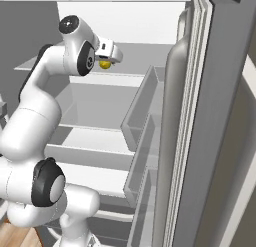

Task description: Retrieve a lemon from the fridge and place it on the cutting board with the fish.

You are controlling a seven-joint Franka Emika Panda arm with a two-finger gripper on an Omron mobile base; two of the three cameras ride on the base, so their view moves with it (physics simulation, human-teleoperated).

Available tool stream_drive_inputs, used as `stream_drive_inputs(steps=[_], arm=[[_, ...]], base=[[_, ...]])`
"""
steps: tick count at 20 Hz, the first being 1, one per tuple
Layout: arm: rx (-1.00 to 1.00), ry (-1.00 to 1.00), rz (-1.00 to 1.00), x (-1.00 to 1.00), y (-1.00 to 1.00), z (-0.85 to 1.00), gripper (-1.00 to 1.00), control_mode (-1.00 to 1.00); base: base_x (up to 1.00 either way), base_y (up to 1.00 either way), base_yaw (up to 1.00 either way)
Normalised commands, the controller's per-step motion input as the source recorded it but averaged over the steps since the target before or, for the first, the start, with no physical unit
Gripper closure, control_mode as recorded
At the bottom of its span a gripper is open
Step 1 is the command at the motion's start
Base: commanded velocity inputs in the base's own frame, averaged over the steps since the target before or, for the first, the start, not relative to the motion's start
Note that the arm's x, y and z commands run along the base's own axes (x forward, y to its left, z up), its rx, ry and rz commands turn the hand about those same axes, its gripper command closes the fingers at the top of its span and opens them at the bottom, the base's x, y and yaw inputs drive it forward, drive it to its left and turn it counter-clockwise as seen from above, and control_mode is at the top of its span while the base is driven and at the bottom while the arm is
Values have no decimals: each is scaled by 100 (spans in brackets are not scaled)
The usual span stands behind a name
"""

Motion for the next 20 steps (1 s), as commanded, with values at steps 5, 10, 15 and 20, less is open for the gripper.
stream_drive_inputs(steps=[5,10,15,20], arm=[[0,4,0,17,0,-15,-100,-100],[0,0,0,27,0,-9,-100,-100],[0,0,0,16,0,-4,-100,-100],[0,1,0,4,0,-5,-100,-100]], base=[[0,0,0],[0,0,0],[0,0,0],[0,0,0]])
